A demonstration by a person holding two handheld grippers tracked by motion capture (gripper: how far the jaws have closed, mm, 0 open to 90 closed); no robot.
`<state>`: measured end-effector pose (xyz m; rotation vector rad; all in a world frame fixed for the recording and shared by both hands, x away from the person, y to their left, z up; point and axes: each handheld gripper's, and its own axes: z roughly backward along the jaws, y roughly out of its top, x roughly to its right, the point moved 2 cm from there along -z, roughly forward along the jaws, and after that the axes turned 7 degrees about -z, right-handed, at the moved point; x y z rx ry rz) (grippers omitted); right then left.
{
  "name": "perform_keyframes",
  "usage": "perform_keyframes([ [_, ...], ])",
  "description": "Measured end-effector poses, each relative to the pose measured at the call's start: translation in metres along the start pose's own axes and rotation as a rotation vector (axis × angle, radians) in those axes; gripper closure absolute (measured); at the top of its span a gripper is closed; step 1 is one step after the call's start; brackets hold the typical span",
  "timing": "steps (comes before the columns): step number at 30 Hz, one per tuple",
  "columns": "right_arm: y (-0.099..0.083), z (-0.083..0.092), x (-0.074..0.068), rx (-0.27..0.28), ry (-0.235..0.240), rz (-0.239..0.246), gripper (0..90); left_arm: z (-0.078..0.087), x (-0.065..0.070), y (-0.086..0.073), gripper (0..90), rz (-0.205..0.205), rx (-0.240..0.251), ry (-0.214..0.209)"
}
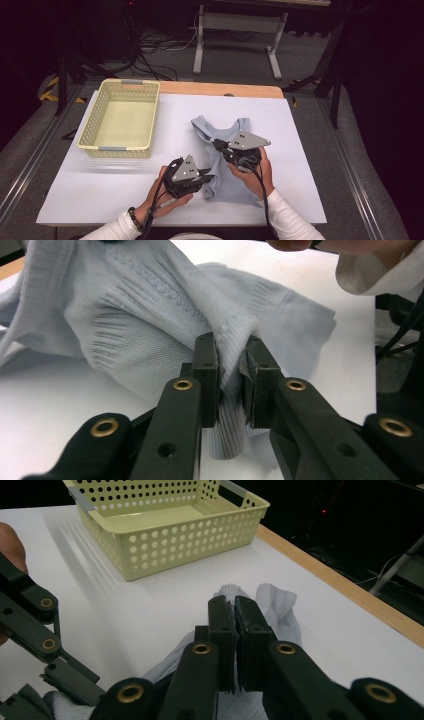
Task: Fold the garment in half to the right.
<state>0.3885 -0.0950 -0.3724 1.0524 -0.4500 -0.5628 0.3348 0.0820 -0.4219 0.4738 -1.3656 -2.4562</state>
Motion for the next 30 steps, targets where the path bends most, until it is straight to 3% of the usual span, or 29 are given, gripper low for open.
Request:
perform_keyframes([
  [12, -0.02, 0.038, 0.023, 0.031, -0.065, -0.065, 89.2, -0.003, 0.009, 0.009, 68.0, -0.016, 0.077, -0.043],
  [19, -0.031, 0.055, 0.033, 0.04, -0.11, -0.098, 89.3, 0.004, 0.008, 0.011, 49.3, -0.014, 0.109, -0.023],
  [23, -0.038, 0.064, 0.039, 0.043, -0.133, -0.121, 89.3, 0.005, 0.006, 0.008, 30.8, -0.006, 0.097, 0.004],
  [30, -0.053, 0.077, 0.048, 0.032, -0.166, -0.159, 89.3, 0.001, -0.002, 0.0, 23.6, 0.027, 0.047, 0.025],
])
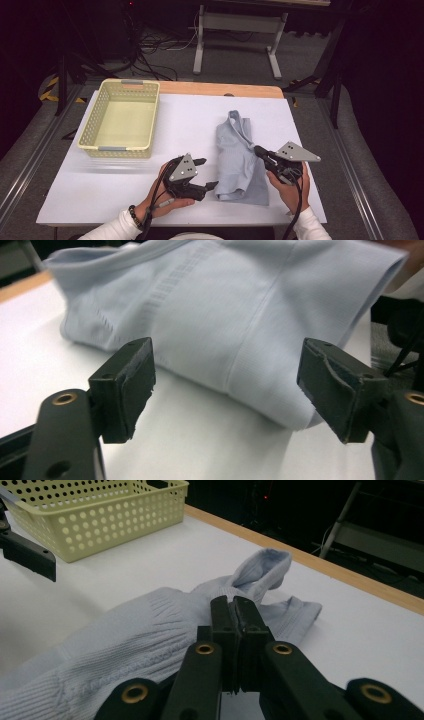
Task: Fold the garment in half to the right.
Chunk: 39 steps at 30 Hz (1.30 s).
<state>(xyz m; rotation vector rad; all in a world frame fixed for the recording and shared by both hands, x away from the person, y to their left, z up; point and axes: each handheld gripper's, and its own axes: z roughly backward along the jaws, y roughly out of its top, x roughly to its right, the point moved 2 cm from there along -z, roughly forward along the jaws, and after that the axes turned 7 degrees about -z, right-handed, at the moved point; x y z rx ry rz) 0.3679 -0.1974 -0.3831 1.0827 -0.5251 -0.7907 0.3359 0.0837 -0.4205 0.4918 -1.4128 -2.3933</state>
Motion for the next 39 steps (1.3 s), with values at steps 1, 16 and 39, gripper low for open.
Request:
perform_keyframes([
  [1, -0.002, 0.001, 0.002, -0.001, -0.007, -0.004, 89.3, -0.002, 0.0, -0.001, 22.8, 0.003, -0.005, -0.008],
  [16, -0.048, 0.013, 0.026, -0.126, -0.12, -0.054, 89.4, -0.049, 0.03, -0.006, 16.7, -0.025, -0.117, -0.14],
  [39, -0.06, -0.027, 0.042, -0.199, -0.133, -0.103, 40.5, -0.084, 0.033, -0.015, 21.9, -0.03, -0.314, -0.129],
])
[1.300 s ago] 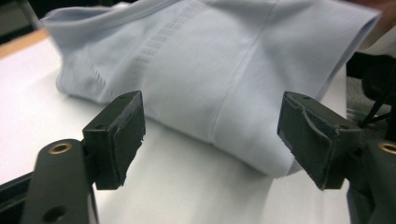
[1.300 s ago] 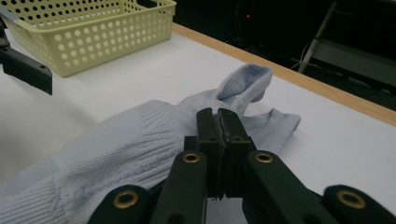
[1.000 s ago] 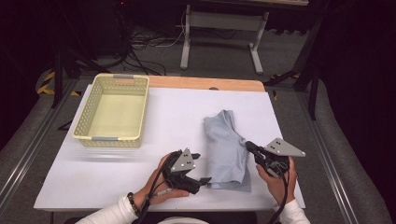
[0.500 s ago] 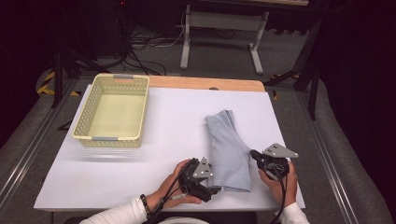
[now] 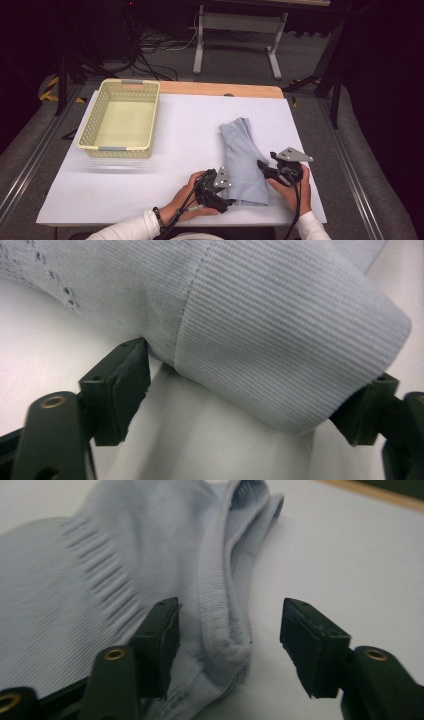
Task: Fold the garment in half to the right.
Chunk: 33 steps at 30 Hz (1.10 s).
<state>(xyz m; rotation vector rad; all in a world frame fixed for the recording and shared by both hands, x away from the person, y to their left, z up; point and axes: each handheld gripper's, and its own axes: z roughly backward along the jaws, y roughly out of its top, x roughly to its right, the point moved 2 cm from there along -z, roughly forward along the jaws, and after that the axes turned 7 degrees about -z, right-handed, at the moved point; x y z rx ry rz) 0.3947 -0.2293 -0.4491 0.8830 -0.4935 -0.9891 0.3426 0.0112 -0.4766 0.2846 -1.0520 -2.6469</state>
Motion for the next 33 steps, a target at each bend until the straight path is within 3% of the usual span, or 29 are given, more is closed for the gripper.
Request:
perform_keyframes([
  [4, -0.001, -0.014, 0.013, -0.042, -0.001, -0.036, 34.0, 0.002, -0.002, -0.001, 32.7, 0.006, 0.011, -0.013],
  [9, -0.005, -0.027, 0.019, -0.101, 0.027, -0.068, 34.6, 0.003, -0.004, -0.002, 45.6, 0.0, 0.022, -0.011],
  [11, -0.004, -0.028, 0.018, -0.109, 0.034, -0.057, 37.8, 0.004, -0.006, -0.002, 52.5, 0.002, 0.03, -0.008],
  [14, -0.004, -0.03, 0.016, -0.12, 0.099, -0.082, 57.3, 0.004, -0.007, -0.002, 65.3, -0.017, 0.03, -0.003],
  [19, -0.004, -0.03, 0.015, -0.131, 0.143, -0.114, 70.6, 0.007, -0.009, -0.002, 73.0, -0.05, 0.016, 0.009],
  [23, -0.002, -0.031, 0.009, -0.125, 0.124, -0.08, 75.9, 0.01, -0.009, -0.002, 74.8, -0.08, 0.003, 0.038],
  [33, 0.013, -0.052, -0.01, -0.089, 0.098, 0.023, 76.5, 0.028, -0.028, -0.015, 75.6, -0.064, -0.02, 0.116],
])
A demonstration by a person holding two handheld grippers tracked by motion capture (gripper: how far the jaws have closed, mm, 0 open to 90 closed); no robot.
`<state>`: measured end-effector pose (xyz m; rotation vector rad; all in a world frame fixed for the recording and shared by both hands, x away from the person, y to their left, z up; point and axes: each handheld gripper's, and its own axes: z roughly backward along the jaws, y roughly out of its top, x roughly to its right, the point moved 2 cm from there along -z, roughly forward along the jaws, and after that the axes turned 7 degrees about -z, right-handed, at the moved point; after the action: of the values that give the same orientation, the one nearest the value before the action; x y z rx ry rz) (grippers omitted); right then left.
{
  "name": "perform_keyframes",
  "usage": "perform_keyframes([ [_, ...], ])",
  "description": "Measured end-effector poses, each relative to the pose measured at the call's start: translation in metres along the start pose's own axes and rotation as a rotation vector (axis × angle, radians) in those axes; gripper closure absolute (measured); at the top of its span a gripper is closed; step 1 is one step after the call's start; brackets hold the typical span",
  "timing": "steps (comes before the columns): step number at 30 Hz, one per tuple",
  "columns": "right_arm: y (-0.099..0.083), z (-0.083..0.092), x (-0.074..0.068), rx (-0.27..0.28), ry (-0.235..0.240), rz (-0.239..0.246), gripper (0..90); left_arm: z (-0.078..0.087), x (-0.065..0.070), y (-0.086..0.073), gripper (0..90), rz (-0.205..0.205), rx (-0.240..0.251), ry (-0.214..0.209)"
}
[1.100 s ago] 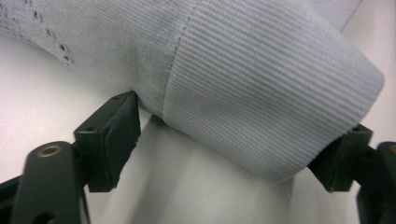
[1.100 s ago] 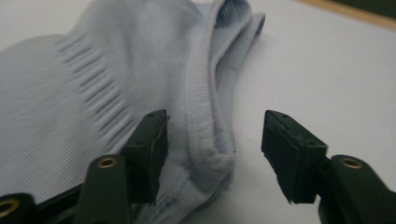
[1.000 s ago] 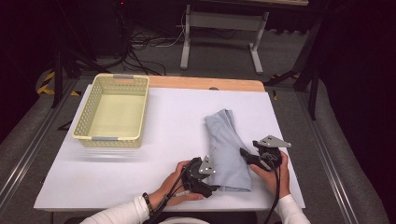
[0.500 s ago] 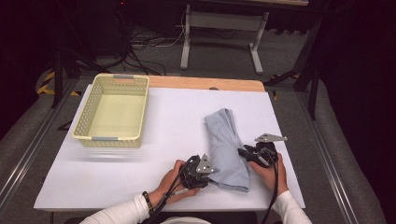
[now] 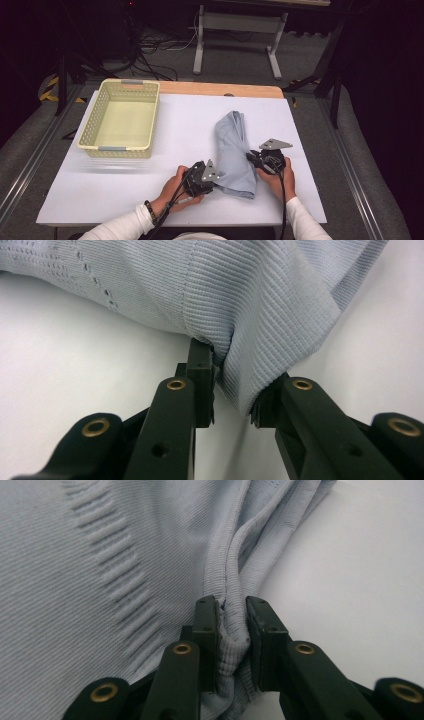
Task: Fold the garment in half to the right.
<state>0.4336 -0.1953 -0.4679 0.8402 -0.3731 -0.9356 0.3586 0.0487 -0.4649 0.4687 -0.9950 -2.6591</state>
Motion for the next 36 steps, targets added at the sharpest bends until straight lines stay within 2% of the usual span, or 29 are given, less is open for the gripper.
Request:
perform_keyframes([
  [3, 0.007, -0.009, -0.007, 0.005, 0.01, 0.024, 76.2, 0.006, -0.005, -0.006, 75.6, 0.008, -0.009, 0.011],
  [6, 0.012, -0.014, -0.012, 0.01, 0.021, 0.031, 75.7, 0.014, -0.011, -0.012, 75.9, 0.038, -0.001, 0.012],
  [10, 0.019, -0.018, -0.019, 0.01, 0.035, 0.04, 71.0, 0.025, -0.014, -0.021, 76.4, 0.056, -0.001, 0.026],
  [13, 0.022, -0.015, -0.027, 0.014, 0.015, 0.088, 65.8, 0.033, -0.011, -0.027, 76.4, 0.069, 0.01, 0.024],
  [16, 0.022, -0.008, -0.03, 0.026, 0.028, 0.082, 66.5, 0.037, -0.004, -0.032, 76.2, 0.086, 0.018, 0.022],
  [20, 0.016, 0.0, -0.032, 0.019, 0.069, 0.069, 73.4, 0.04, 0.005, -0.034, 75.3, 0.091, 0.018, 0.027],
  [22, 0.012, 0.003, -0.035, 0.009, 0.076, 0.094, 75.6, 0.041, 0.01, -0.035, 75.0, 0.095, 0.021, 0.029],
  [26, 0.007, 0.01, -0.037, -0.001, 0.06, 0.121, 76.9, 0.042, 0.015, -0.037, 75.1, 0.087, 0.017, 0.024],
  [32, 0.004, 0.012, -0.032, 0.007, 0.05, 0.104, 79.8, 0.044, 0.02, -0.035, 75.9, 0.063, 0.014, 0.019],
  [36, 0.004, 0.012, -0.032, 0.015, 0.042, 0.117, 81.5, 0.049, 0.021, -0.034, 72.5, 0.071, 0.037, 0.011],
])
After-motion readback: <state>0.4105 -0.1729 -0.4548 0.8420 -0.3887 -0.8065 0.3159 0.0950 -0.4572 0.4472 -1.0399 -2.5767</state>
